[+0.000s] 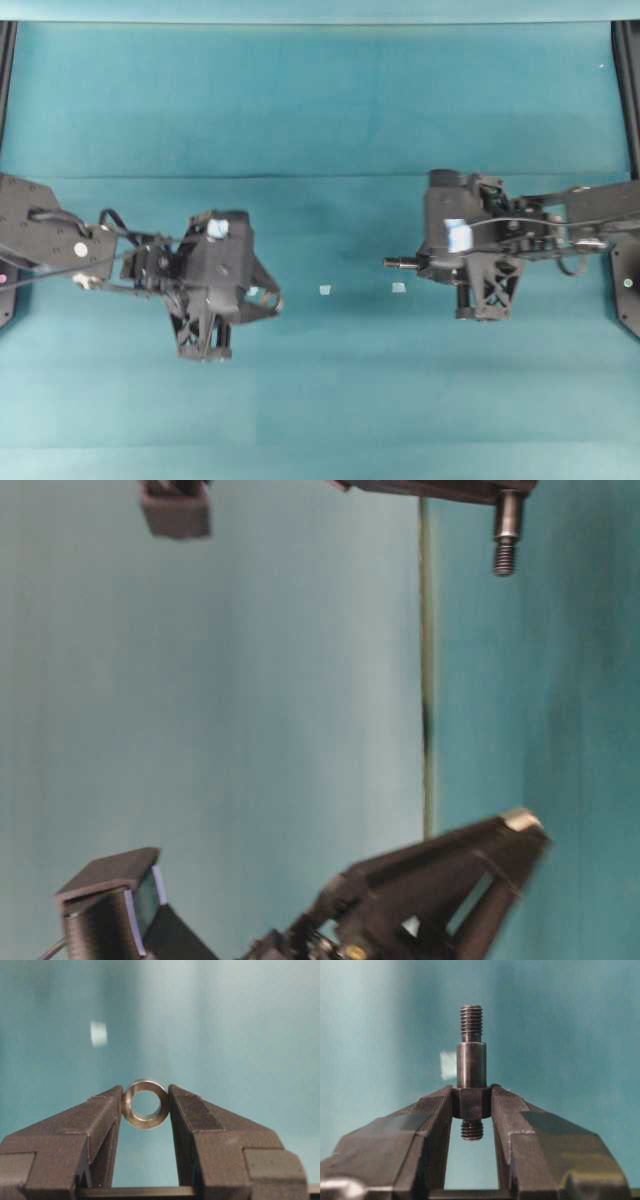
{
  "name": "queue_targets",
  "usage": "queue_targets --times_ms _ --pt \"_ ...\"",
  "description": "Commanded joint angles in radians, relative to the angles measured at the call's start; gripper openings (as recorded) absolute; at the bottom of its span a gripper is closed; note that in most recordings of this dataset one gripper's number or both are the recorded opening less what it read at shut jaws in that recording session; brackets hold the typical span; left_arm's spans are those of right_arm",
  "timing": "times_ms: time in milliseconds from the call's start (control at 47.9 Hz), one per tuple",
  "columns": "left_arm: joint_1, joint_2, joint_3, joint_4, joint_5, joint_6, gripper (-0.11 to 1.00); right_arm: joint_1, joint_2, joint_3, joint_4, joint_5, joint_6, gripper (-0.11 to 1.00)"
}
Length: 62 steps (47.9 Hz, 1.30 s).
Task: Insert the washer onto the shaft with both hands.
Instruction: 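Lift both parts and rotate grippers to face each other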
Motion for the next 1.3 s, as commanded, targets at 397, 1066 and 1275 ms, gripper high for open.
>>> queue_targets --times_ms 397,1066,1275 --pt "0.025 -0.032 -0.003 0.000 -0.156 0.003 0.35 0.048 -0.098 0.063 0.021 -0.184 0.032 0.00" --pt "0.028 -0.023 -0.014 0.000 -0.302 -0.011 0.35 0.094 -0.060 0.083 0.020 -0.339 0.097 0.00" --pt "0.028 -0.012 -0.017 0.000 -0.302 -0.012 0.35 0.097 -0.015 0.091 0.021 -0.413 0.097 0.00"
